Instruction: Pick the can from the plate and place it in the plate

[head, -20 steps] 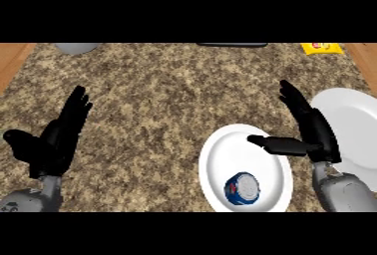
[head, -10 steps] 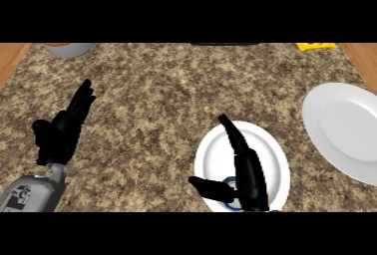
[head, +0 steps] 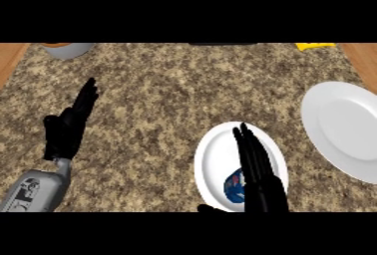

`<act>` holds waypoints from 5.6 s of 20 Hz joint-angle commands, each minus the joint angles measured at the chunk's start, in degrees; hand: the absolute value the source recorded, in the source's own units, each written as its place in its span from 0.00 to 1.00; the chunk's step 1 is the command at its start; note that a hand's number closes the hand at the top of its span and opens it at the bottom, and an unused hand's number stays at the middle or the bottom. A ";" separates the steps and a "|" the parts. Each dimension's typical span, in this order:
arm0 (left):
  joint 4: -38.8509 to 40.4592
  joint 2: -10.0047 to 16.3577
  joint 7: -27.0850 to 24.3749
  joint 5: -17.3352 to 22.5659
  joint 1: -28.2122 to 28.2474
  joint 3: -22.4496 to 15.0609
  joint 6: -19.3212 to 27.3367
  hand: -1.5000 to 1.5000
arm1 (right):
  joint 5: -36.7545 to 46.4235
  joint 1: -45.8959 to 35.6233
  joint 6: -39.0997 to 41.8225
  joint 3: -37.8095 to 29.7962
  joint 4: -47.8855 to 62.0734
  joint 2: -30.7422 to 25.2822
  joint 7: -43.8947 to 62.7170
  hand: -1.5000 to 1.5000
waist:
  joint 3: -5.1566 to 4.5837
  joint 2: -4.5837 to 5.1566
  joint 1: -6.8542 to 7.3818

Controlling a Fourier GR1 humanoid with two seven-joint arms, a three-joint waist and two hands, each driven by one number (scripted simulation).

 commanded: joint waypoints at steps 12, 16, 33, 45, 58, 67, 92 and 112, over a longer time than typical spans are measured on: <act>2.90 -1.78 -3.12 -0.45 0.20 0.70 -2.08 0.50 | -6.93 -3.16 44.52 -3.94 -14.63 3.88 30.13 0.00 | 0.12 0.53 1.61; 5.52 -3.88 -2.30 -1.60 -3.68 0.56 -1.54 0.50 | -8.85 -6.15 45.75 -7.19 -11.94 6.68 29.74 0.00 | 0.16 0.60 1.31; 1.91 -1.63 2.03 -1.81 -4.77 4.30 -4.92 0.50 | -8.92 -2.49 44.17 -12.57 6.62 6.82 17.69 0.00 | 0.25 0.55 1.56; 1.99 -5.82 -1.64 -5.93 -0.07 6.72 -7.43 0.50 | -7.38 -0.24 40.93 -13.84 10.81 6.83 13.82 0.00 | 0.24 0.43 1.48; 0.45 -7.36 -0.50 -7.35 1.15 8.80 -6.95 0.50 | -11.56 10.47 38.09 -32.58 5.77 -16.06 -7.08 1.00 | 0.51 0.03 -1.29; 1.26 -6.91 -1.87 -7.52 2.50 10.23 -6.03 0.50 | -22.87 11.82 32.92 -59.34 18.01 -32.82 -29.29 1.00 | 0.82 -0.23 -3.92; 2.72 -7.18 -1.08 -7.66 -1.99 10.04 -10.77 0.50 | -38.29 -14.84 34.39 -68.93 64.32 -44.73 -77.69 1.00 | 0.30 0.67 2.71; -0.58 -10.27 4.25 -10.29 -3.45 9.48 -9.38 0.50 | -23.82 -31.17 20.08 -55.91 81.99 -24.41 -65.60 0.00 | 0.31 0.64 2.43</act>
